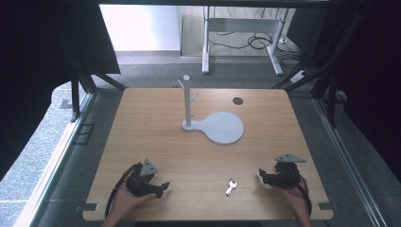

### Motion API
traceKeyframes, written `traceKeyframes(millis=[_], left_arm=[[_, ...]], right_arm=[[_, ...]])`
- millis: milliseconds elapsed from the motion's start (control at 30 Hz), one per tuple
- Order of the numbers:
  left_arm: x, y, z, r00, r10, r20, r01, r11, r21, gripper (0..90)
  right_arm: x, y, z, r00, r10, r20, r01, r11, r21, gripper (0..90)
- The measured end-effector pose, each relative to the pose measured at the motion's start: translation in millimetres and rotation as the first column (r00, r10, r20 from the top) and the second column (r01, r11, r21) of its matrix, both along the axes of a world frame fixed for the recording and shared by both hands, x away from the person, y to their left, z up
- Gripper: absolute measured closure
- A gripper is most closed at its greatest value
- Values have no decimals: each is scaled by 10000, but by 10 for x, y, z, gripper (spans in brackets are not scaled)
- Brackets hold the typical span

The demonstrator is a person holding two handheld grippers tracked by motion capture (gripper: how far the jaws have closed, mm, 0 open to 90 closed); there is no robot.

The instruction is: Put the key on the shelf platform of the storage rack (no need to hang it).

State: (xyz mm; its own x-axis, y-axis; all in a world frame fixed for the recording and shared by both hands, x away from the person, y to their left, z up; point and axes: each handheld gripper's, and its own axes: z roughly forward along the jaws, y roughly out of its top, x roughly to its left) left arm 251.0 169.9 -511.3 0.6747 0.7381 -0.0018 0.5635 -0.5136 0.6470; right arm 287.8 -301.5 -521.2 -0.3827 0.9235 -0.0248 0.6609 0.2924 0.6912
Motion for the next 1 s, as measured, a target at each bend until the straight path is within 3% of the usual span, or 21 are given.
traceKeyframes(millis=[500,600,1000], left_arm=[[-1,3,1,10000,-9,-5,9,10000,5,213],[-3,8,3,10000,-12,-6,12,10000,0,212],[-6,35,26,10000,65,15,-65,9999,-79,213]], right_arm=[[-29,-10,34,9994,142,306,-149,9997,214,213],[-43,-7,36,9990,144,426,-142,9999,-47,242],[-18,23,58,9987,495,98,-496,9988,51,312]])
